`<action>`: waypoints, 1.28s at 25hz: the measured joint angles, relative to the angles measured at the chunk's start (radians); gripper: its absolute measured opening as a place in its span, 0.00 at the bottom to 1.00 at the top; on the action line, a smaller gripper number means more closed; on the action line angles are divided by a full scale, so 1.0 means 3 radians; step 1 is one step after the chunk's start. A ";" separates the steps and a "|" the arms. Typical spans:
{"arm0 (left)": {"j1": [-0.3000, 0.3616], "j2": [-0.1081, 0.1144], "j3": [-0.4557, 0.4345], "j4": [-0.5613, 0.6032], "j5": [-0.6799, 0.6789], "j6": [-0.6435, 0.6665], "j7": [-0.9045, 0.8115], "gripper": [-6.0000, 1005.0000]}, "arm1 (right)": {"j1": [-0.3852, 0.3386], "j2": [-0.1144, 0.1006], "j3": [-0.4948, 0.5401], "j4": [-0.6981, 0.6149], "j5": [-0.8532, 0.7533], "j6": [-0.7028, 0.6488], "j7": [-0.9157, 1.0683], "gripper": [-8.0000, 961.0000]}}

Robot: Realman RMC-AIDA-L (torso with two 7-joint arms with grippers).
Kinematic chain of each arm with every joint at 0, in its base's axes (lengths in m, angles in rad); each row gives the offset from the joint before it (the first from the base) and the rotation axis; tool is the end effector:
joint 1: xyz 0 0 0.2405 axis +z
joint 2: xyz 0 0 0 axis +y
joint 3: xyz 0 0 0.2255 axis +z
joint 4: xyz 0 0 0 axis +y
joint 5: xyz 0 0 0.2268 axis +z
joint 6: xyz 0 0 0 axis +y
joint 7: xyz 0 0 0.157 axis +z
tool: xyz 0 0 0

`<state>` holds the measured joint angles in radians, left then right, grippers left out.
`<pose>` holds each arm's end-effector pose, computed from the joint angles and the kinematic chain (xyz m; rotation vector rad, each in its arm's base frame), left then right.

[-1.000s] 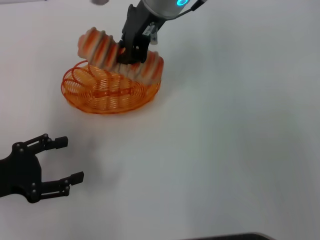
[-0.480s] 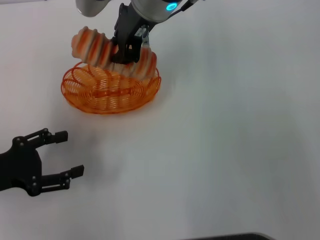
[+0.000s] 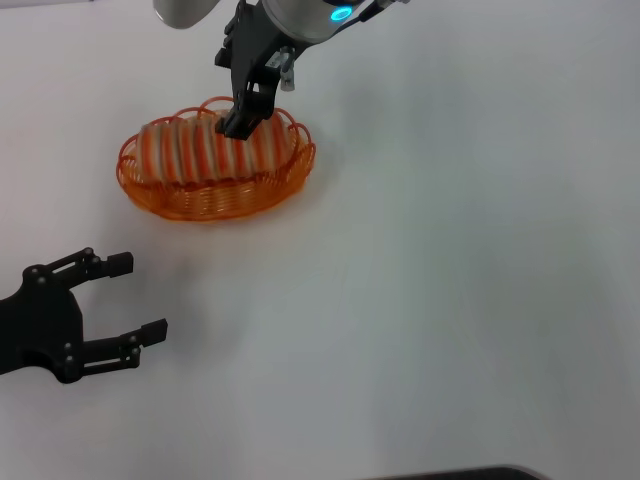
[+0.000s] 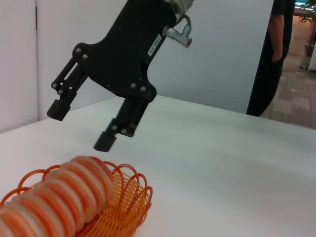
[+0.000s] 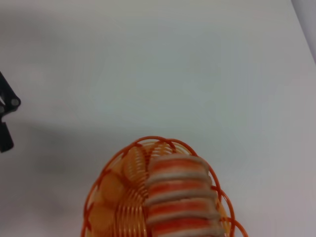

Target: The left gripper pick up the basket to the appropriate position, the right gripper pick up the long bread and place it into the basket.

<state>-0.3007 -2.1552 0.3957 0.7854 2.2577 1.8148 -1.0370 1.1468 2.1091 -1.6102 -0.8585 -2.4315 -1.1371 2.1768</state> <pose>-0.3086 0.2358 0.0171 -2.7193 -0.4732 -0.6395 0.0211 0.4046 -0.0999 -2.8235 -0.1372 -0.4616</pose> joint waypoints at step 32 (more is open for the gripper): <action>-0.0035 0.0002 -0.0371 -0.0337 -0.0137 -0.0116 0.0043 0.87 | -0.2633 -0.0047 0.0889 0.0403 0.3478 -0.0704 -0.3171 0.94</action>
<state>-0.3113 -2.1547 0.2845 0.6842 2.2167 1.7800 -1.0240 0.3569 2.0950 -1.3434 -0.7376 -1.3881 -1.3483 1.2255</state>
